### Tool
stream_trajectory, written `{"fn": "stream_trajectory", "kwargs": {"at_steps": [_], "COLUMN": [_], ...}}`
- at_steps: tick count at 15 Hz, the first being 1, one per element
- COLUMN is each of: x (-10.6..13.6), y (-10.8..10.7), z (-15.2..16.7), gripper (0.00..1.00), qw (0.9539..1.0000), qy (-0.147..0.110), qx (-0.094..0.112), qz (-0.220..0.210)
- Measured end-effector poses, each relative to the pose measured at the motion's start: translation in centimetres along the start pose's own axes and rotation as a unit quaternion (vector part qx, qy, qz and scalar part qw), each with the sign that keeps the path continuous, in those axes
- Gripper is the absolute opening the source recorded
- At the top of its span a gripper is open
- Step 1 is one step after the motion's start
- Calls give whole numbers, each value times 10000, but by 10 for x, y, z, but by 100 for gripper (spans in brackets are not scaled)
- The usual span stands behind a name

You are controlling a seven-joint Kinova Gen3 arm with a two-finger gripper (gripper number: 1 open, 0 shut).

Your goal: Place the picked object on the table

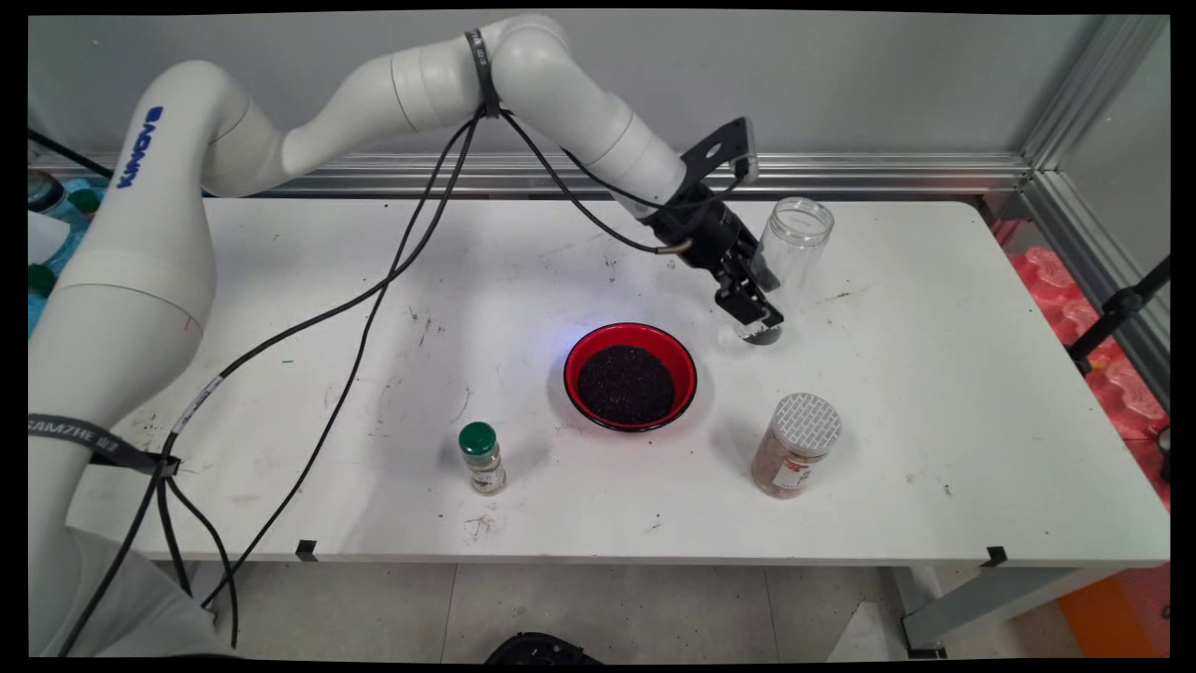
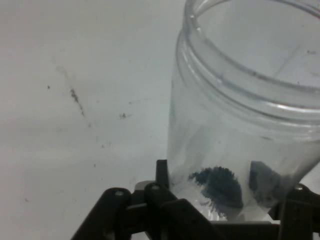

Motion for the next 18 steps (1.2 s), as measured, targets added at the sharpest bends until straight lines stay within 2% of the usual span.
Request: {"fn": "stream_trajectory", "kwargs": {"at_steps": [14, 15, 18], "x": [-16, -17, -19], "y": [-8, -8, -3], "z": [26, 26, 24], "gripper": [0, 100, 100], "qw": [9994, 9994, 9994], "qy": [-304, -310, -321], "qx": [157, 163, 153], "qz": [-77, -68, -32]}}
